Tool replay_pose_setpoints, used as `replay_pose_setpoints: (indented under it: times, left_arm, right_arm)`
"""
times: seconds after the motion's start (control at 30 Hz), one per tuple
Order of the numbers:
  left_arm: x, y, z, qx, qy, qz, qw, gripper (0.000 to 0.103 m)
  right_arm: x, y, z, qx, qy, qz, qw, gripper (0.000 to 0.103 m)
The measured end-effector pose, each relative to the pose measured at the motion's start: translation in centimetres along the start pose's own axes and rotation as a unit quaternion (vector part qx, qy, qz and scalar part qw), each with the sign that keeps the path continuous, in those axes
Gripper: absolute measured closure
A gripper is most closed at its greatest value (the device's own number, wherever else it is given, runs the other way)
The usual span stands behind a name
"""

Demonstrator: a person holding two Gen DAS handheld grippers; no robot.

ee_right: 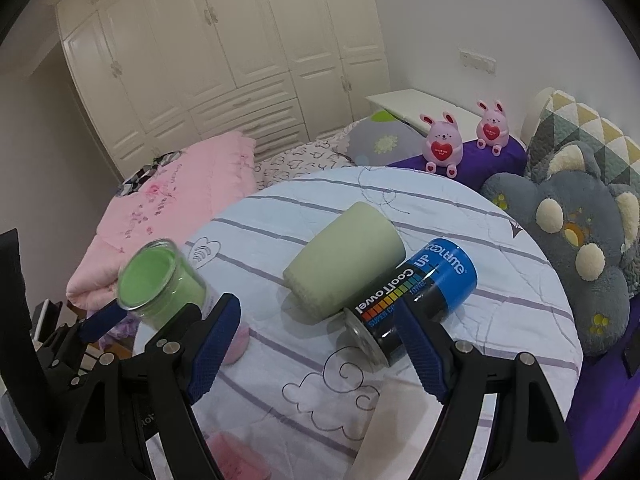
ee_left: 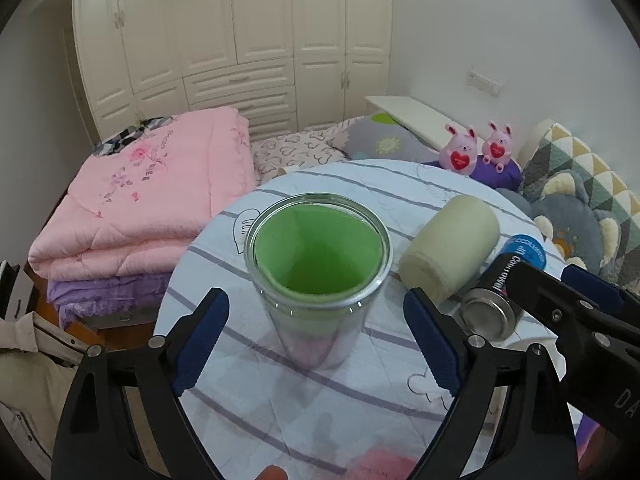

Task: Flip cup upright
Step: 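Lower the upright jar onto the tablecloth and open the right tool, then withdraw the right tool up and away from the standing jar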

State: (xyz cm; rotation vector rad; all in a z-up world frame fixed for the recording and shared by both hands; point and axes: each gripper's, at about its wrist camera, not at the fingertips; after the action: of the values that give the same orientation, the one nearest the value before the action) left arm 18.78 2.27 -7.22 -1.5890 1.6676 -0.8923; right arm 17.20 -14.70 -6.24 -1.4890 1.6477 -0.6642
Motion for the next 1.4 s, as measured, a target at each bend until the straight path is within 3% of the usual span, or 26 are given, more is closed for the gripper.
replay_pose_setpoints:
  times: [0.67, 0.9, 1.4]
  left_arm:
    - [-1.1, 2.2, -12.7, 0.058, -0.009, -0.013, 0.9982, 0.002]
    - [-0.3, 3.4, -15.9, 0.072, -0.007, 0.006, 0.9974, 0.001]
    - [2.6, 3.6, -20.3, 0.115, 0.012, 0.031, 0.9928, 0.001]
  right_arm:
    - [-0.1, 2.0, -10.1, 0.073, -0.041, -0.048, 0.995, 0.023]
    - [-0.2, 3.2, -13.5, 0.104, -0.042, -0.083, 0.99, 0.023]
    - [0.4, 4.0, -17.6, 0.148, -0.028, -0.089, 0.985, 0.023]
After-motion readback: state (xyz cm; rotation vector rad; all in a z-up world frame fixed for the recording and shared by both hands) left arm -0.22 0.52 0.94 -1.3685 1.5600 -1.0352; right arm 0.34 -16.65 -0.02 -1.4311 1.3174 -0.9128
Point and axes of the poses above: each gripper's, at about its wrist camera, not at the fingertips, and z roughly the way its jaws point, x to its right, y to its underside, and after that the axes turned 11 degrees about x, right-handed
